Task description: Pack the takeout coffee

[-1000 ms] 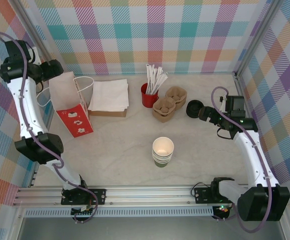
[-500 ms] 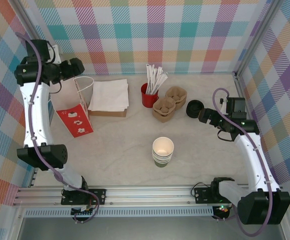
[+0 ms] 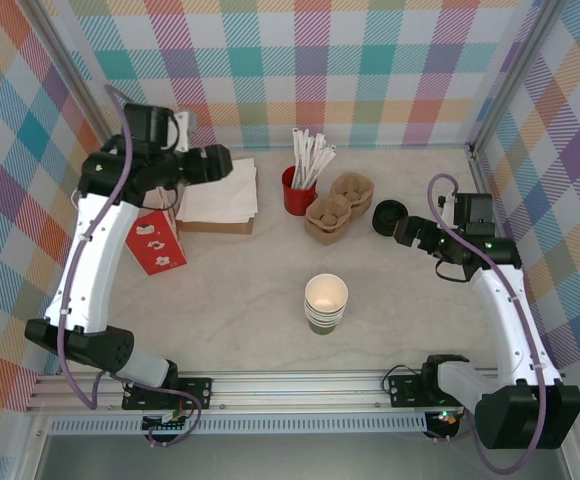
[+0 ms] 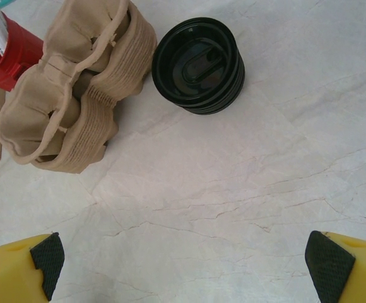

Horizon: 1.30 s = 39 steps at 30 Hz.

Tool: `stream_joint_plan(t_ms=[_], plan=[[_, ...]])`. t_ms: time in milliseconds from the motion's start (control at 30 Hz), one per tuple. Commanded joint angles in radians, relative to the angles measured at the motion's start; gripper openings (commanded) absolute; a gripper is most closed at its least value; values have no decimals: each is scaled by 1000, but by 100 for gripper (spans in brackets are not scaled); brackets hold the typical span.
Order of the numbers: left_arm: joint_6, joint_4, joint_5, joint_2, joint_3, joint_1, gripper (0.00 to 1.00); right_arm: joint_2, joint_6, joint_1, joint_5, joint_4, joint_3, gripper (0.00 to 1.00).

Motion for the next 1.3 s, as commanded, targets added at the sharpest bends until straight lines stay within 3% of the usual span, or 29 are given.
stream_joint_plan(t_ms=[0,367,600,867,1267], plan=[[-54,55,19,-21,-56,-91,82,-10,13,2,-44,-26,40,100],[-138,51,54,-47,-223,-378,77,-5,21,2,-52,-72,46,100],[-246,131,98,-62,-393,-531,69,7,53,1,-62,-58,30,100],[-286,171,135,-31,-453,-614,56,14,64,2,-56,-64,26,100],[-263,95,54,54,-427,-649,42,13,66,2,-53,-70,18,100]])
